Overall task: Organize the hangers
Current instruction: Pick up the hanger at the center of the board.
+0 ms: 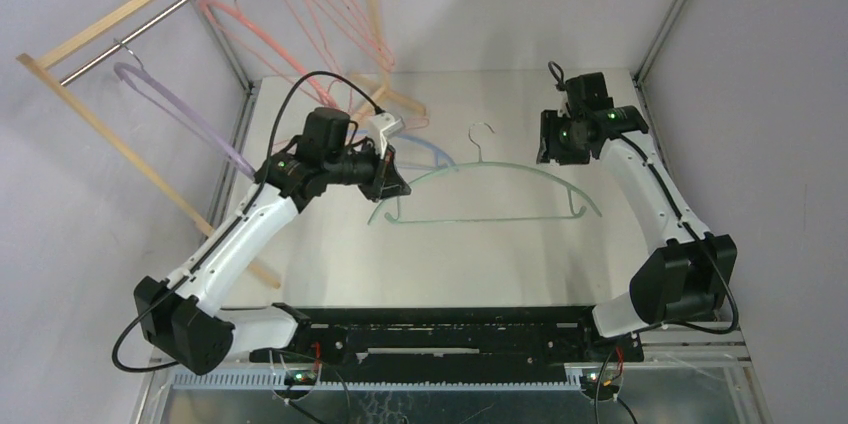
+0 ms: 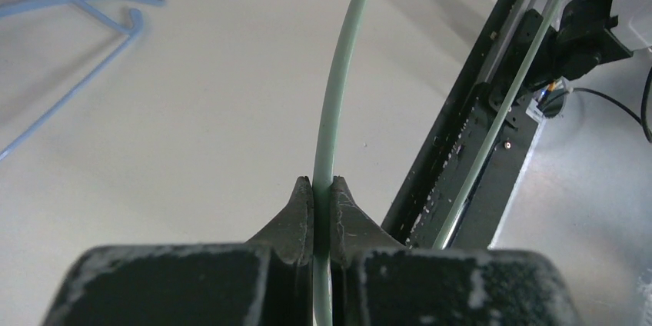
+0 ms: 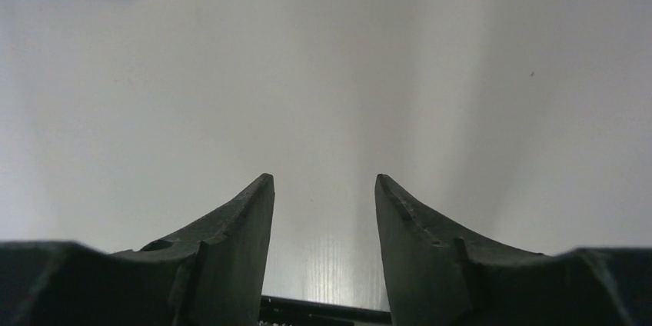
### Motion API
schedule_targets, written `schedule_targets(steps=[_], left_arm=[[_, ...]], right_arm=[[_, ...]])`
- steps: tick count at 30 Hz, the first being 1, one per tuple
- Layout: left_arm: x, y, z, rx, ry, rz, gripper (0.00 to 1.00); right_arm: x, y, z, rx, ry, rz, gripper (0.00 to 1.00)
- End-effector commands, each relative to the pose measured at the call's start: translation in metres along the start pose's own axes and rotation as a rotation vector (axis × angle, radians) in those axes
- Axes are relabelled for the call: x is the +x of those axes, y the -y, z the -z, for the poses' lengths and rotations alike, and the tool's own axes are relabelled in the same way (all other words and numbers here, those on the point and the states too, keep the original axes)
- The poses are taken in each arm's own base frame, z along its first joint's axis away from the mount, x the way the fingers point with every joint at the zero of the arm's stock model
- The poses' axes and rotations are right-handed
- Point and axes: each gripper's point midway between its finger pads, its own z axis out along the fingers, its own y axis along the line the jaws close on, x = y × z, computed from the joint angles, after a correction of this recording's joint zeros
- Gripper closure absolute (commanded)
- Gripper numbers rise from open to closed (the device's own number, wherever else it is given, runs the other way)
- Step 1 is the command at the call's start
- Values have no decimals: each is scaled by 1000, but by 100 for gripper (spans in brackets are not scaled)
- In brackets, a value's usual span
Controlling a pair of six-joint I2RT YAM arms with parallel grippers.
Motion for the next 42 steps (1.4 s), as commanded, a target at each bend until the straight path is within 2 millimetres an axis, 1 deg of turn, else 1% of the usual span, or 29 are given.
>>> schedule_targets(steps=[1, 3, 5, 7, 8, 10, 13, 16, 17, 18, 19, 22, 27, 31, 39, 42], left_arm=[[-26, 26, 17, 9, 55, -68, 100], [-25, 27, 24, -32, 55, -79, 100], [-23, 27, 33, -73, 51, -81, 100], [-18, 23, 40, -134, 30, -75, 100], [-14, 20, 43, -176, 17, -77, 100], [-5, 14, 45, -248, -4, -79, 100], [2, -5, 45, -412, -15, -50, 100], [1, -17, 45, -571, -5, -67, 100], [-1, -25, 48, -648, 6, -74, 100], [-3, -27, 47, -687, 15, -81, 100], [-5, -29, 46, -714, 24, -89, 100], [-10, -31, 38, -774, 49, -111, 100], [-22, -29, 25, -817, 66, -153, 100], [-31, -27, 26, -848, 89, -164, 100], [-41, -22, 25, -859, 132, -159, 100], [-47, -20, 27, -858, 157, -154, 100]], right_arm=[[-52, -3, 25, 6, 219, -58, 38], [-69, 6, 37, 26, 298, -127, 36], [-81, 16, 48, 78, 349, -166, 37], [-89, 18, 57, 107, 382, -179, 38], [-93, 16, 63, 99, 397, -186, 38], [-100, 3, 74, 52, 420, -183, 39], [-106, -32, 91, -98, 405, -163, 39], [-101, -69, 105, -253, 360, -165, 40], [-97, -81, 107, -297, 342, -159, 41], [-92, -90, 109, -329, 326, -163, 42], [-86, -103, 110, -370, 300, -158, 41], [-72, -129, 104, -422, 241, -136, 41], [-51, -168, 83, -426, 168, -25, 41], [-39, -195, 67, -457, 79, 12, 43], [-34, -232, 49, -585, -4, -123, 42], [-39, -247, 47, -647, -11, -182, 43]])
